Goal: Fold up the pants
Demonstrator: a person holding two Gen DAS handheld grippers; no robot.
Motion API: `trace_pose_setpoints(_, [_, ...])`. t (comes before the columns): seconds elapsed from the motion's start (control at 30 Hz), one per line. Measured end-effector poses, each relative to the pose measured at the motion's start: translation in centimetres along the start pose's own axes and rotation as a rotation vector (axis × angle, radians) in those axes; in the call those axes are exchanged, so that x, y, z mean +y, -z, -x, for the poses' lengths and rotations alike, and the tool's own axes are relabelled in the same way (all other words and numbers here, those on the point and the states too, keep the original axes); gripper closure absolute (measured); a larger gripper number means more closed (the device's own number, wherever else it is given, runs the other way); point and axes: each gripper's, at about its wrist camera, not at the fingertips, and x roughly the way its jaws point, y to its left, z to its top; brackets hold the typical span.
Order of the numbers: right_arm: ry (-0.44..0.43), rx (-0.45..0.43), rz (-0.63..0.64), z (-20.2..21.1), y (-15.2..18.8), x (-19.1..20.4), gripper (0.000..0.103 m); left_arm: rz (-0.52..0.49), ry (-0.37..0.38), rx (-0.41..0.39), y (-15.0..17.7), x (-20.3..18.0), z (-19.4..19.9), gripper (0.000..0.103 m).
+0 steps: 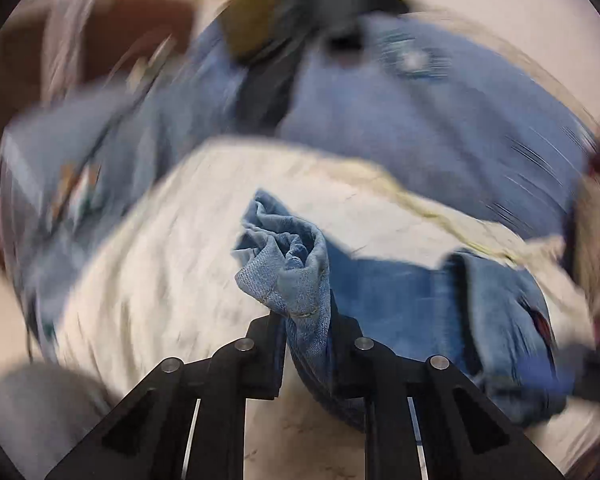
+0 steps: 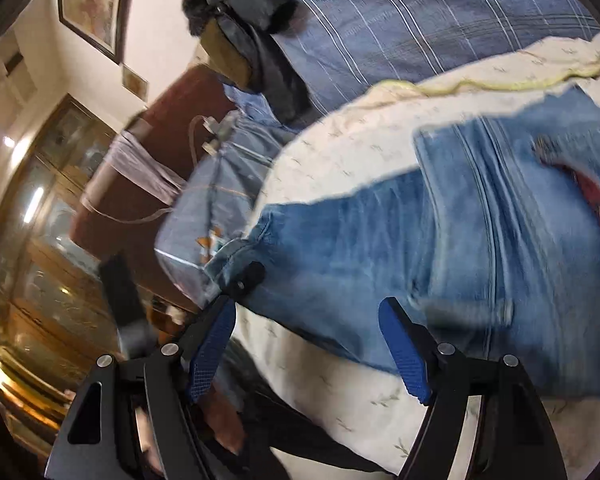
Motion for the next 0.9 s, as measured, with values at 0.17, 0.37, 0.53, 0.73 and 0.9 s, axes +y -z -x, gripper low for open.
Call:
trace_pose_setpoints(0.17, [-0.080,0.158,0.041,-1.4,-5.0,1.4,0.027,-0.144,0.101,-0.064,1.9,-3.5,1.3,0.092])
trace_pose_setpoints(0.37, [-0.003,0.325,0.228,-6.0,-8.2,5.5,0.027,-0.290,0.144,-0.104,3.6,-5.1,2.2,0.092])
trace_pose_setpoints(0.53, [0.254,0.450,0.355,-10.7,-7.8,6.7,0.065,-0.362,0.186,-0.120,4.4,-5.0,3.3,0.092])
trace_pose_setpoints(0.73, [0.260,0.352,0.317,-6.0,-7.9,5.0,0.096,-0.336,0.302,-0.156,4.2,-4.5,5.4,0.092])
trace_pose_setpoints(0.9, [0.195,0.209,0.263,-0.2,-9.4,2.7,0.096,-0.362,0.445,-0.144,3.2,-6.7,6.6,0.092])
